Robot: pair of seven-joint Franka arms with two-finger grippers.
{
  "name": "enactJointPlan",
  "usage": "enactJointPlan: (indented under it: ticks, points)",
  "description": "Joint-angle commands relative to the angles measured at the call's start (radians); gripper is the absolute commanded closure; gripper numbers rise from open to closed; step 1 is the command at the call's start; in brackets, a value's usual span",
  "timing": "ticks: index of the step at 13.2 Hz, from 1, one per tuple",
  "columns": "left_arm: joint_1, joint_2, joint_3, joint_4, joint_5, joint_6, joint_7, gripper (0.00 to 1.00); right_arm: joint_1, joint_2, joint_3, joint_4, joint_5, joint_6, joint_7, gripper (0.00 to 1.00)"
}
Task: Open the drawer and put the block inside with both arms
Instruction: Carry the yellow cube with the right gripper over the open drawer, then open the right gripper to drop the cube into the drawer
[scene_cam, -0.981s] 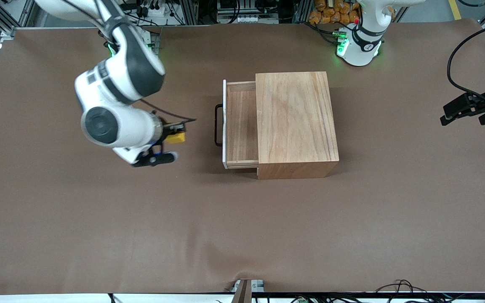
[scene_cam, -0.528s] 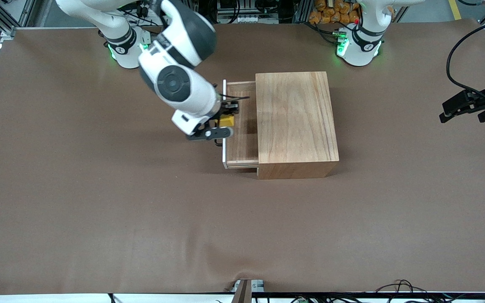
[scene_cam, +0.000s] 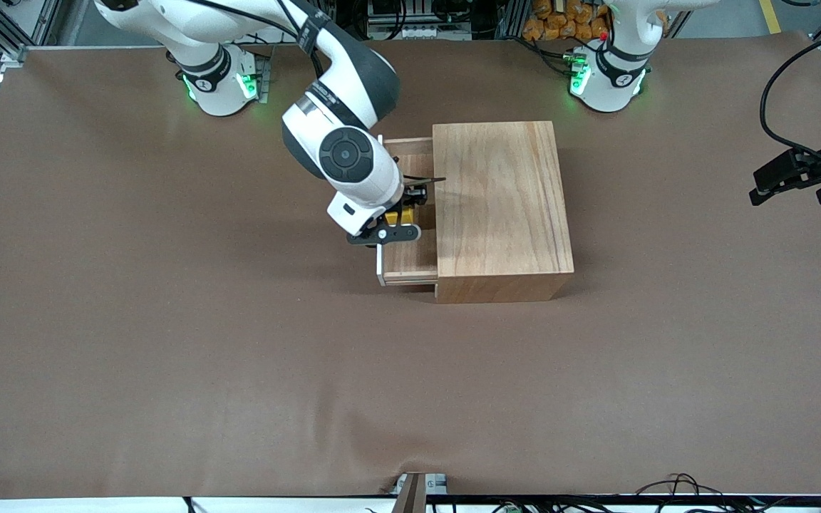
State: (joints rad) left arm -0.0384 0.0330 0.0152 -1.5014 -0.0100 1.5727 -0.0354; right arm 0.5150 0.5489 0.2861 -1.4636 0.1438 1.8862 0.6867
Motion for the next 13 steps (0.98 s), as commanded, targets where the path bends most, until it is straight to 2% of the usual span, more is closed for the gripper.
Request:
enactJointPlan:
  ticks: [1,2,4,6,8,13]
  points:
    - [0.018,-0.038,-0.017,-0.028,0.022,0.000,0.022,0.00,0.010,0.005,0.004,0.006,-0.027,-0.001,0.048,0.20]
    - [0.018,-0.038,-0.017,-0.028,0.021,0.000,0.022,0.00,0.004,0.003,0.005,0.014,-0.023,-0.002,0.051,0.00]
    - [0.018,-0.038,-0.017,-0.028,0.022,0.000,0.022,0.00,-0.015,-0.027,0.013,0.029,-0.015,-0.027,0.050,0.00]
    - [0.018,-0.039,-0.017,-0.028,0.022,0.000,0.022,0.00,-0.056,-0.041,0.025,0.110,-0.018,-0.094,0.045,0.00]
    - [0.018,-0.039,-0.017,-0.028,0.022,-0.006,0.022,0.00,-0.137,-0.035,0.027,0.213,-0.007,-0.177,0.034,0.00]
    - [0.018,-0.041,-0.018,-0.028,0.021,-0.017,0.022,0.00,-0.390,-0.067,0.053,0.325,-0.010,-0.329,0.036,0.00]
